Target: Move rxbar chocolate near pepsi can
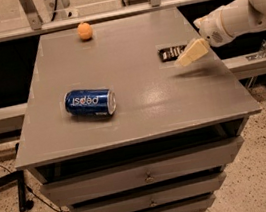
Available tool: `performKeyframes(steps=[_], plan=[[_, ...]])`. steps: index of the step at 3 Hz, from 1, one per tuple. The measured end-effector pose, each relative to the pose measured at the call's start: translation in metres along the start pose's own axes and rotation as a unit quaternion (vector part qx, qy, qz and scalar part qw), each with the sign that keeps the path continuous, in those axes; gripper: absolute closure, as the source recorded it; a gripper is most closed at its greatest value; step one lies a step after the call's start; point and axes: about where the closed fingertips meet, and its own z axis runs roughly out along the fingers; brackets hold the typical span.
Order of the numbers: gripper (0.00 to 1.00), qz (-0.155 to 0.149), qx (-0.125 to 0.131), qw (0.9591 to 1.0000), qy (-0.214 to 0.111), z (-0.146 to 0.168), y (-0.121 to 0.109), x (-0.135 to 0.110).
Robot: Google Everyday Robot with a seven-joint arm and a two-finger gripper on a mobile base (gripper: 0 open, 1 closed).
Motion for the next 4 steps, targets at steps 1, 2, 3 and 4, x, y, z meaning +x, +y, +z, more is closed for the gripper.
performKeyframes(steps=[1,2,3,4], plan=[[0.00,0.042,0.003,0.9991,-0.008,0.020,-0.018,0.012],[0.18,0.074,0.003,0.9972,-0.010,0.032,-0.028,0.021],[0.41,0.086,-0.002,0.9962,-0.014,0.035,-0.030,0.018],[0.64,0.088,-0.020,0.9956,-0.025,0.031,-0.021,0.000]])
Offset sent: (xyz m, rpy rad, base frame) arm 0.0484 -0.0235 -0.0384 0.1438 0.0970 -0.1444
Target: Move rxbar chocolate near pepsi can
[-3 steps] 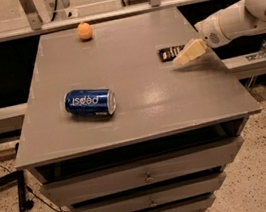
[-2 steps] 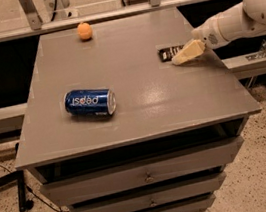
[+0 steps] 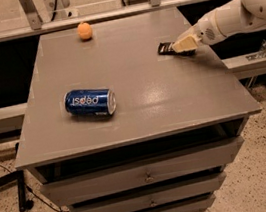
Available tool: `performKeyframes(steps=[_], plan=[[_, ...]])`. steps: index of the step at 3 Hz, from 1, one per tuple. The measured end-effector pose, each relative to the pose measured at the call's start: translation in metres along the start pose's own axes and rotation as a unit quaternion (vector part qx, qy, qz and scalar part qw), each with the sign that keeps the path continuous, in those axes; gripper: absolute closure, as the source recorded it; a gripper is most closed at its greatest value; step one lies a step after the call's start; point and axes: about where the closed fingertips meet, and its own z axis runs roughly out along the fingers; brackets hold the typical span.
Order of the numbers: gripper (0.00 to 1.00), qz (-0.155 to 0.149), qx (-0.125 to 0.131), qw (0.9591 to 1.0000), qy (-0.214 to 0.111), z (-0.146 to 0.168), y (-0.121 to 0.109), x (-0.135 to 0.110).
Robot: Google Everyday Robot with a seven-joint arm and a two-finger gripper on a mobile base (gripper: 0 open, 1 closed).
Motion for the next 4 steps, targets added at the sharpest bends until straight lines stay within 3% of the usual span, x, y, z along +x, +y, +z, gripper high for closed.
performKeyframes(steps=[1,2,3,4], plan=[[0.87,-0.011,-0.041,0.9990,-0.009,-0.003,0.032,-0.019],[1.00,-0.026,-0.104,0.9943,-0.006,0.003,0.082,-0.028],[1.00,-0.043,-0.139,0.9893,0.009,0.006,0.115,-0.023],[0.82,-0.064,-0.124,0.9900,0.022,-0.008,0.110,-0.014]])
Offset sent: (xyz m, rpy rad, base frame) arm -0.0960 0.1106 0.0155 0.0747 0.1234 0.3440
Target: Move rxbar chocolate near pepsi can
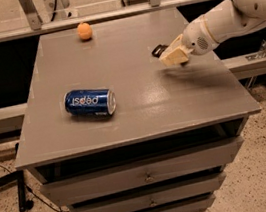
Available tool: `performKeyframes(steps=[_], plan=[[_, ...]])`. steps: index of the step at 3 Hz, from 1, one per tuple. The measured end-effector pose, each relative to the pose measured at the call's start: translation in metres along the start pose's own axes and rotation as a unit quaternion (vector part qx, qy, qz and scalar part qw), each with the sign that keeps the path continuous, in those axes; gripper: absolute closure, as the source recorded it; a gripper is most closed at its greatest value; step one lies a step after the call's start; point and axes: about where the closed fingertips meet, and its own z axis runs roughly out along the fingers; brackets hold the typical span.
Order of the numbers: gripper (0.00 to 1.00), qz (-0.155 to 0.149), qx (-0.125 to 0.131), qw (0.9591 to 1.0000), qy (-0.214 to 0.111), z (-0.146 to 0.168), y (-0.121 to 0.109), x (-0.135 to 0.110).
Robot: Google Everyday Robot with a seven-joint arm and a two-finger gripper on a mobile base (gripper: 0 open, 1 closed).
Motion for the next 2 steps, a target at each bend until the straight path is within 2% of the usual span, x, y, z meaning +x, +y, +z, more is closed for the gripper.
performKeyframes(steps=[2], plan=[[0.36,-0.004,0.072,0.9974,-0.005,-0.051,-0.039,0.019]])
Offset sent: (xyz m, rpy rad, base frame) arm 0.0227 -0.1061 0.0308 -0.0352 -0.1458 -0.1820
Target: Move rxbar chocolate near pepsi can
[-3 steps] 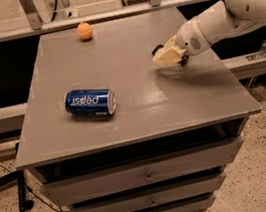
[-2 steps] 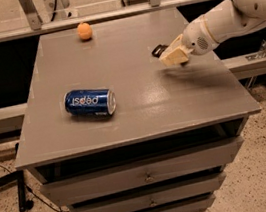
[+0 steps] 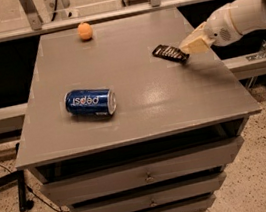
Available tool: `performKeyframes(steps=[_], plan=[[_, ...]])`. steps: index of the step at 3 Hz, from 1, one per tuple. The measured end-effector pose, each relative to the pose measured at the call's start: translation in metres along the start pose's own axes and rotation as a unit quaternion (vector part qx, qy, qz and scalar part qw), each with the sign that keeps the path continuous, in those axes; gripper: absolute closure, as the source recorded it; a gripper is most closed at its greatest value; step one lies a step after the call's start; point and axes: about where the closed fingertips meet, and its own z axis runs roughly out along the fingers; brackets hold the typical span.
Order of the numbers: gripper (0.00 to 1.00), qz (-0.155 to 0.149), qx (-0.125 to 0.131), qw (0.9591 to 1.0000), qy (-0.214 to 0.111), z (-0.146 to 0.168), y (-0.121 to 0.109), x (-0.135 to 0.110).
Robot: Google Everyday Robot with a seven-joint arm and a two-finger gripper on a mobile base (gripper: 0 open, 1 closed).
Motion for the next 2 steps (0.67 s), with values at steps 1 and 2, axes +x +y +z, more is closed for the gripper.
performKeyframes(steps=[1,2], plan=[[0.13,0.006,0.015,0.9999,-0.001,-0.0048,-0.0150,0.0079],[0.00,0.012,0.016,0.9998,0.003,0.0000,-0.0173,0.0142]])
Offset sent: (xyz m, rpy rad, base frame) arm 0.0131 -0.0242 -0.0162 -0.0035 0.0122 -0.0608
